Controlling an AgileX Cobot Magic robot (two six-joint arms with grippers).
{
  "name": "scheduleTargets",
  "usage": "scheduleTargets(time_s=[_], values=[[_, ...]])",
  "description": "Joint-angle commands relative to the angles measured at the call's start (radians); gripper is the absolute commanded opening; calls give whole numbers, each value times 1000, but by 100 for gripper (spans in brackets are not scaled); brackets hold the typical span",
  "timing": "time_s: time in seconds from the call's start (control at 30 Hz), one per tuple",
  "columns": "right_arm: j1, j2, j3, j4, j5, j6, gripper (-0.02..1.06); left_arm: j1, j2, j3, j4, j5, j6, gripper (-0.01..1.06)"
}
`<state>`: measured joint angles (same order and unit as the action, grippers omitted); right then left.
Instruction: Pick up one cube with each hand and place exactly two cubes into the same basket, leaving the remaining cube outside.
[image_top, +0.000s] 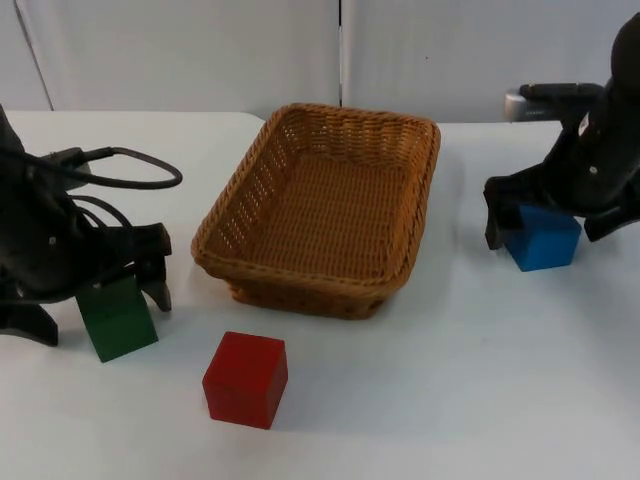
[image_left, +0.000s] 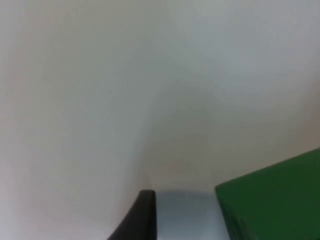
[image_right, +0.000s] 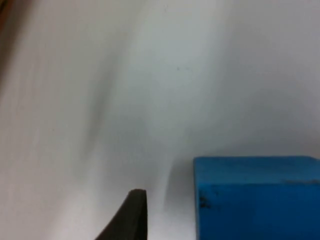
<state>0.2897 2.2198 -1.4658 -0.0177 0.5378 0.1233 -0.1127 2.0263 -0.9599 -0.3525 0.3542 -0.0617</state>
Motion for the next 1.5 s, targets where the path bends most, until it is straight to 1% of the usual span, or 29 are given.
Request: scheduleTargets(time_s=[0.0, 0.07, 0.1, 0.13, 0.2, 0.27, 0.3, 0.43, 0.47, 0.73, 0.9, 1.0, 1.1, 1.2, 1.3, 1.47], values=[[0, 0, -4, -7, -7, 3, 101, -3, 36, 6, -3, -1, 5, 92], [0, 0, -4, -7, -7, 3, 94, -3, 36, 6, -3, -1, 5, 82], [0, 0, -4, -7, -7, 3, 94, -3, 36, 6, -3, -1, 5, 82], [0, 0, -4, -7, -7, 3, 86, -3, 36, 6, -3, -1, 5, 75], [0, 0, -4, -7, -7, 3, 66, -3, 36, 6, -3, 6, 5, 61], [0, 0, -4, -7, -12, 3, 45, -3, 36, 6, -3, 10, 5, 40], [0, 0, -4, -7, -12, 3, 45, -3, 36, 6, -3, 10, 5, 40], [0, -14, -4, -7, -20, 1, 2, -3, 36, 6, -3, 31, 5, -1], [0, -27, -4, -7, -20, 0, 0, -3, 36, 6, 4, 38, 5, 0], [0, -145, -4, -7, -10, -12, 0, -3, -52, 6, 75, 82, 5, 0], [0, -275, -4, -10, 20, -48, 0, -3, -213, 6, 128, 128, 5, 0], [0, -317, -4, -10, 30, -63, 0, -3, -266, 6, 135, 138, 5, 0], [0, -397, -4, -10, 68, -71, 0, -3, -399, 6, 136, 156, 5, 0], [0, -424, -4, -10, 79, -90, 0, -3, -452, 6, 129, 165, 5, 0], [0, -467, -4, -10, 79, -90, 0, -3, -533, 6, 132, 177, 5, 0], [0, -499, -4, -7, 73, -90, 0, -3, -597, 6, 128, 200, 5, 0]])
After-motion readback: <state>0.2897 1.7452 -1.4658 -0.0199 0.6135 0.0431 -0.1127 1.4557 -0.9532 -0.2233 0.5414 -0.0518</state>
